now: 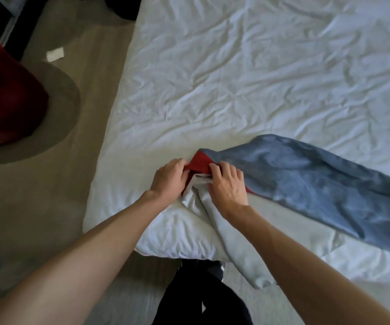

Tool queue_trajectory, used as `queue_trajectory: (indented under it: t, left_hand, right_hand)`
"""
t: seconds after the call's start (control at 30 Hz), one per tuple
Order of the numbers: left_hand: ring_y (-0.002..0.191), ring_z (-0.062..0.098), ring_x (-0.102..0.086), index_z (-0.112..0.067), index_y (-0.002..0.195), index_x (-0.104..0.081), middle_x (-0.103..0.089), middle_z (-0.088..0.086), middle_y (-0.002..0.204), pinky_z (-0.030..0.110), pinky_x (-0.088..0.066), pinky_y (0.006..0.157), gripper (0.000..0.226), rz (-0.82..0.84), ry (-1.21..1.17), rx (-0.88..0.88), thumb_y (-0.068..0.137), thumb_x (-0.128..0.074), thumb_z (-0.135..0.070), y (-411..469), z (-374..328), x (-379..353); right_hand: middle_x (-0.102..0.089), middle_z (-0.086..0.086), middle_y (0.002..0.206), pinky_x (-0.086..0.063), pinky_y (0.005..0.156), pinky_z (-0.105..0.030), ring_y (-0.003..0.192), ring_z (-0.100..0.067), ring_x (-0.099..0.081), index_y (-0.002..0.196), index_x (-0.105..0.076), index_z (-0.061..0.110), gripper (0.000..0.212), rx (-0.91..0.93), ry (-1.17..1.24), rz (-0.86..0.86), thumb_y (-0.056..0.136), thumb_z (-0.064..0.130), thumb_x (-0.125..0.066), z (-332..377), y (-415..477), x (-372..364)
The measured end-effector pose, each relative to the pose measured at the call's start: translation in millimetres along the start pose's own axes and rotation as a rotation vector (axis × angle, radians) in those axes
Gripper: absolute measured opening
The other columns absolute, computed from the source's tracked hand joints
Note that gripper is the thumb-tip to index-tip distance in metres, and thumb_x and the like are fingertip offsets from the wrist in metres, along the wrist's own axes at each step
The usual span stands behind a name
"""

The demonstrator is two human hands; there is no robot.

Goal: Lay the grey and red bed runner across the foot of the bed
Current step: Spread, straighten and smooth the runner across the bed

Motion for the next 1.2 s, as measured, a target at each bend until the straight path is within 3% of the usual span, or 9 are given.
queue_trajectory:
  t: [0.23,0.37,0.47,0.57,0.63,0.77,0.9,1.03,1.2]
  left_hand:
    - [0.075,0.029,-0.061,-0.011,0.090,-0.056,-0.065,0.007,0.084,0.036,-0.045,0.063,0.019,0.023,0.020,-0.028,0.088,-0.058,-0.030,-12,-17,-10]
    - [0.075,0.028,-0.059,-0.011,0.083,-0.057,-0.053,0.003,0.094,0.035,-0.046,0.064,0.020,0.062,0.075,-0.127,0.087,-0.060,-0.031,-10,-34,-13]
    - [0.102,0.033,-0.057,-0.007,0.076,-0.059,-0.043,0.013,0.130,0.042,-0.050,0.084,0.023,0.120,0.093,-0.230,0.085,-0.062,-0.028,-7,-43,-15]
    - [0.132,0.038,-0.035,-0.010,0.066,-0.055,-0.019,0.024,0.152,0.045,-0.037,0.105,0.028,0.246,0.110,-0.289,0.085,-0.062,-0.030,3,-46,-18]
    - [0.129,0.035,-0.038,-0.013,0.065,-0.053,-0.026,0.022,0.149,0.042,-0.038,0.103,0.031,0.364,0.114,-0.265,0.083,-0.060,-0.037,12,-42,-23]
    - [0.089,0.025,-0.052,-0.020,0.068,-0.055,-0.045,0.007,0.106,0.038,-0.047,0.085,0.034,0.447,0.087,-0.283,0.075,-0.051,-0.054,22,-35,-24]
    - [0.082,0.021,-0.051,-0.023,0.074,-0.056,-0.046,0.004,0.091,0.035,-0.046,0.079,0.033,0.513,0.091,-0.386,0.074,-0.050,-0.056,21,-31,-22]
    - [0.086,0.019,-0.056,-0.028,0.089,-0.059,-0.051,-0.001,0.095,0.028,-0.046,0.081,0.015,0.561,0.077,-0.498,0.076,-0.059,-0.036,11,-25,-12]
    - [0.095,0.020,-0.057,-0.018,0.108,-0.058,-0.054,0.005,0.103,0.028,-0.046,0.089,0.035,0.566,0.044,-0.642,0.077,-0.056,-0.004,-6,-22,-9]
  right_hand:
    - [-0.046,-0.020,0.132,-0.036,0.099,-0.044,0.122,-0.037,-0.043,0.134,-0.043,0.005,0.061,-0.109,0.154,-0.091,0.081,0.026,-0.064,-1,-29,-2]
    - [-0.046,-0.019,0.132,-0.039,0.097,-0.043,0.120,-0.035,-0.046,0.133,-0.044,0.006,0.065,-0.209,0.199,-0.142,0.078,0.032,-0.070,-6,-46,-2]
    - [-0.047,-0.017,0.130,-0.041,0.097,-0.042,0.118,-0.034,-0.047,0.132,-0.044,0.007,0.065,-0.248,0.240,-0.152,0.078,0.032,-0.069,-9,-57,-2]
    - [-0.049,-0.013,0.125,-0.042,0.095,-0.039,0.112,-0.030,-0.048,0.128,-0.047,0.010,0.055,-0.309,0.276,-0.142,0.082,0.035,-0.064,-13,-63,-6]
    - [-0.050,-0.010,0.117,-0.042,0.090,-0.037,0.104,-0.027,-0.049,0.122,-0.050,0.012,0.046,-0.353,0.298,-0.123,0.086,0.039,-0.060,-14,-66,-12]
    - [-0.051,-0.003,0.100,-0.042,0.083,-0.034,0.092,-0.022,-0.049,0.106,-0.058,0.014,0.036,-0.398,0.348,-0.025,0.093,0.046,-0.048,4,-73,-36]
    - [-0.051,0.001,0.093,-0.041,0.080,-0.033,0.084,-0.018,-0.048,0.097,-0.056,0.017,0.037,-0.509,0.380,-0.006,0.091,0.053,-0.046,35,-74,-53]
    - [-0.051,0.001,0.095,-0.040,0.081,-0.033,0.087,-0.019,-0.049,0.098,-0.054,0.018,0.029,-0.661,0.430,-0.091,0.092,0.046,-0.048,62,-76,-60]
    - [-0.058,-0.005,0.097,-0.038,0.080,-0.033,0.090,-0.025,-0.053,0.094,-0.054,0.012,0.014,-0.884,0.467,-0.212,0.093,0.025,-0.047,78,-94,-63]
Point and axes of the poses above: each hand's wrist, its own y-axis towards the middle knuckle, its own x-axis out of the back of the hand, z = x × y, the point moved 6 cm from there along y, towards the middle knuckle
